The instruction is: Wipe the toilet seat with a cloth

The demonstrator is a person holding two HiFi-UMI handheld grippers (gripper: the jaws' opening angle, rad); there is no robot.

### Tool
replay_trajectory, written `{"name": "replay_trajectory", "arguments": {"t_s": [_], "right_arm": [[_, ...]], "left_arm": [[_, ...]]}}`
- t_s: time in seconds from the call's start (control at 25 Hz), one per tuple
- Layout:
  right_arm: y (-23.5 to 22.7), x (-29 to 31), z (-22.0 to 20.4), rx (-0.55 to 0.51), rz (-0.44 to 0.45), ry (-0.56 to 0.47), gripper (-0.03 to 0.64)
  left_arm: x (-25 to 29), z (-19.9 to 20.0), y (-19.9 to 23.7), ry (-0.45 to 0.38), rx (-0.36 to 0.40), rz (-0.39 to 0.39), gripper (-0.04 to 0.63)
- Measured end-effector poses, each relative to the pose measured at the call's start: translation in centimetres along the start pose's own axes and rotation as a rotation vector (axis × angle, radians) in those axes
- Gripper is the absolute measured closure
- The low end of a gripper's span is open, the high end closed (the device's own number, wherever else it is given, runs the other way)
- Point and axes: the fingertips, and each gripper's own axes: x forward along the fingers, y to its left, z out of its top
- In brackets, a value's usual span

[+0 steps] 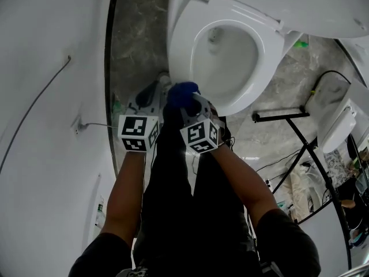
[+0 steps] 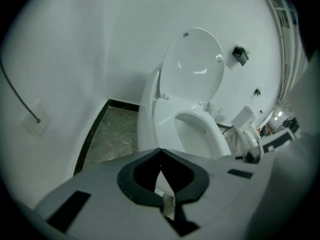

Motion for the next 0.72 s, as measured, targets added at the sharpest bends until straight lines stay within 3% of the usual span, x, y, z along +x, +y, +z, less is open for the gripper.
{"name": "replay_trajectory", "arguments": {"t_s": [0.28,0.72], "right_arm": [[-5.5,2.2,6.2,0.094,-0.075,-0.102,0.535],[-15.5,3.8,13.8,0.099,-0.218,-0.232,0.534]], "left_arm": [[-0.6,-0.3,1.9,-0.008,-0.044,0.038,0.586],[0.6,0.5,1.2,0.012,-0.02,0.017,0.586]]}}
